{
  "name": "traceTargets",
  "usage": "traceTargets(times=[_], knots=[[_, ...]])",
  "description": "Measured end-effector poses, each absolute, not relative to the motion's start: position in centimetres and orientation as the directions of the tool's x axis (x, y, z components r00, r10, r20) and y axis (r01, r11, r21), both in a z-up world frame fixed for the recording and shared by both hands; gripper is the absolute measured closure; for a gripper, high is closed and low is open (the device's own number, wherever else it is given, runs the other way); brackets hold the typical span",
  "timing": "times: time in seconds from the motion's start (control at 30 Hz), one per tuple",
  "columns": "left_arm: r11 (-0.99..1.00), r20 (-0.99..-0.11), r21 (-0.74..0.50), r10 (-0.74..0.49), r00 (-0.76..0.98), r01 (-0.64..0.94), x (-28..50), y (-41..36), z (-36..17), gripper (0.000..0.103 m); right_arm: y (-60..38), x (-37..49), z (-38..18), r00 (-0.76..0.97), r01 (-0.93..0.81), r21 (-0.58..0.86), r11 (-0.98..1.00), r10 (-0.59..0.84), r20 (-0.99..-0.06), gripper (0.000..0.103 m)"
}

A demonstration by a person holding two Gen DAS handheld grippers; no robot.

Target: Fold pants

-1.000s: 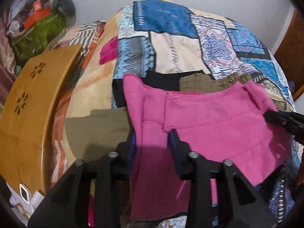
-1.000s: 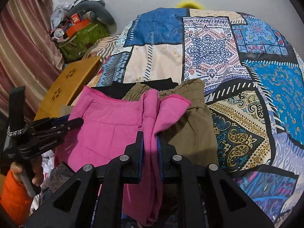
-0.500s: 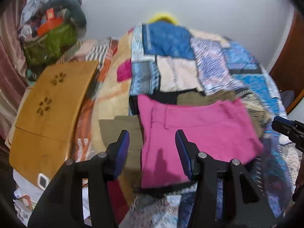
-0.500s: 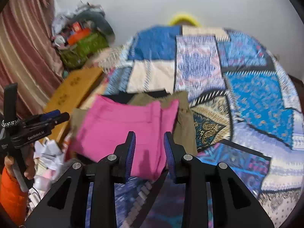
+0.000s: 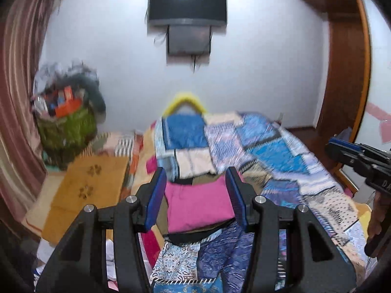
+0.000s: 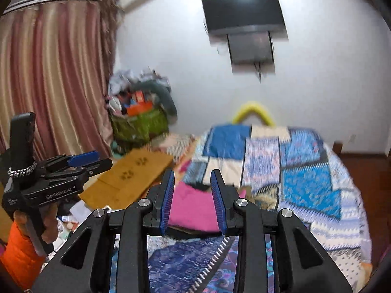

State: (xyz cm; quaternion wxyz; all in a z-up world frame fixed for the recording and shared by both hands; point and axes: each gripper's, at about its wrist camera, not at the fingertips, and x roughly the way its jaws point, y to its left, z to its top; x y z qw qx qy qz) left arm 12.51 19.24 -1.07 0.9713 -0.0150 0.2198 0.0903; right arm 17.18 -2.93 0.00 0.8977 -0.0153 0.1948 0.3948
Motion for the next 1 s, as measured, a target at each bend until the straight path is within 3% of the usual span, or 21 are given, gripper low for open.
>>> traceTargets(times=[0.27, 0.33, 0.4, 0.5, 0.67, 1.0], knots=[[0.978, -0.224, 0.027, 0.206, 0.953, -0.205, 3.0, 14.4, 2.7, 0.043, -4.8, 9.5, 2.5, 0.662, -0.731, 0.05, 0.681, 0.724, -0.195, 0.074], [0.976, -0.19, 0.024, 0.218, 0.957, -0.218, 1.5, 13.9, 3.1, 0.034, -5.1, 8.7, 2.7, 0.669, -0.727, 0.048, 0.685, 0.722, -0.174, 0.061], [0.974, -0.153, 0.012, 0.227, 0.962, -0.228, 0.1, 13.6, 3.4, 0.019, -5.6, 8.1, 2.7, 0.682, -0.716, 0.068, 0.695, 0.717, -0.145, 0.038], [0.974, -0.132, 0.001, 0.226, 0.965, -0.228, -1.0, 13.3, 3.5, 0.008, -5.7, 7.5, 2.6, 0.714, -0.689, 0.055, 0.723, 0.69, -0.117, 0.019], [0.972, -0.122, -0.013, 0.231, 0.965, -0.234, -2.0, 13.2, 3.3, 0.0, -5.7, 6.5, 2.8, 0.751, -0.653, 0.038, 0.757, 0.653, -0.099, 0.0], [0.972, -0.138, 0.004, 0.233, 0.963, -0.235, -1.8, 12.4, 2.7, 0.0, -6.4, 5.8, 2.4, 0.763, -0.637, 0.055, 0.769, 0.639, -0.097, 0.0]])
